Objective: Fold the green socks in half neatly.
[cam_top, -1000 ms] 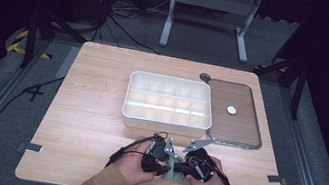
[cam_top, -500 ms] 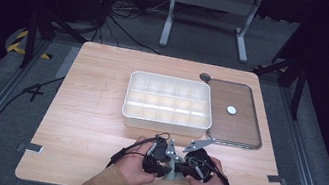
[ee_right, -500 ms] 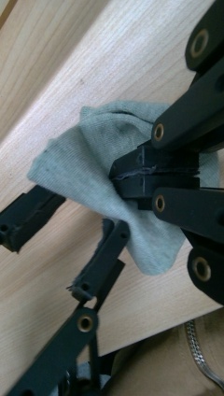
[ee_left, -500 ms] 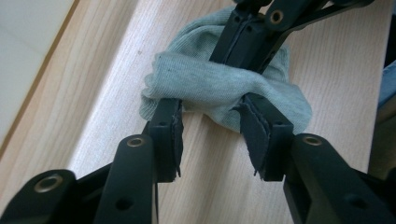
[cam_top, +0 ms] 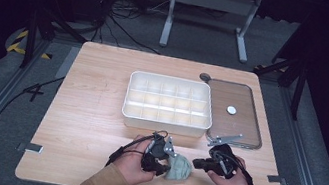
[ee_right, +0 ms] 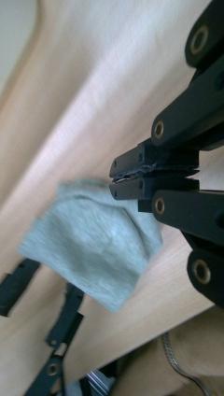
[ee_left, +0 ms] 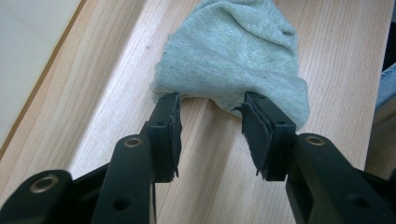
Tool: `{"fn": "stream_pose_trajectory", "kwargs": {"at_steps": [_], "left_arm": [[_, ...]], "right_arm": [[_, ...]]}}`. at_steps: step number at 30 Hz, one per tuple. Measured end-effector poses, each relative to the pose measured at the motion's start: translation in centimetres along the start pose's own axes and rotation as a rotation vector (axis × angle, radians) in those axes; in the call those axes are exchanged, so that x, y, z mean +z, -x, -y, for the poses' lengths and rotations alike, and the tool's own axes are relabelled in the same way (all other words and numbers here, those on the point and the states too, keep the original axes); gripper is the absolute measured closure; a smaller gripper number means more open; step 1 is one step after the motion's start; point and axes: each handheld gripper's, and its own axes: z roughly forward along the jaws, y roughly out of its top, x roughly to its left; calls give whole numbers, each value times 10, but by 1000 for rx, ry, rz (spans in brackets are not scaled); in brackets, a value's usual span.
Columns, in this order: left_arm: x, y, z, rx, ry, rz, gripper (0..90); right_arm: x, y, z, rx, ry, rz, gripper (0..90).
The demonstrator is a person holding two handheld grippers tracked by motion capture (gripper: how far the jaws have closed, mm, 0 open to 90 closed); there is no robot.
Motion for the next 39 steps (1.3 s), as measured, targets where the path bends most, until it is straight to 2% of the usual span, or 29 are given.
{"fn": "stream_pose_trajectory", "kwargs": {"at_steps": [2, 7, 8, 10, 15, 17, 23, 28, 30, 34, 37, 38, 39], "left_arm": [[-1, 3, -1, 14, 12, -4, 572], [-1, 7, -5, 52, 44, -7, 571], [0, 9, -6, 46, 52, -6, 568], [1, 9, -7, 67, 51, 1, 553], [8, 14, -11, 86, 53, 7, 528], [12, 16, -13, 108, 40, 3, 510], [19, 14, -11, 94, 56, 17, 486], [19, 14, -12, 88, 52, 13, 485], [19, 15, -12, 78, 48, 14, 484], [19, 14, -12, 72, 41, 6, 473], [20, 14, -13, 67, 39, -40, 382], [21, 14, -13, 56, 41, -69, 310], [21, 14, -12, 43, 39, -80, 244]], "right_arm": [[5, -5, -1, -11, -21, -10, 891], [12, -13, -3, -32, -34, -17, 892], [14, -14, -3, -35, -38, -18, 892], [18, -17, -3, -39, -40, -24, 892], [23, -22, -5, -48, -40, -30, 892], [26, -25, -5, -53, -45, -32, 893], [27, -24, -4, -39, -50, -26, 884], [23, -19, -5, -33, -73, -24, 818], [17, -16, -5, -29, -60, -16, 797], [0, -14, -10, -15, 17, -10, 704], [2, -17, -12, -22, 37, -3, 628], [4, -19, -13, -18, 34, 0, 605], [5, -20, -14, -22, 36, 0, 594]]}}
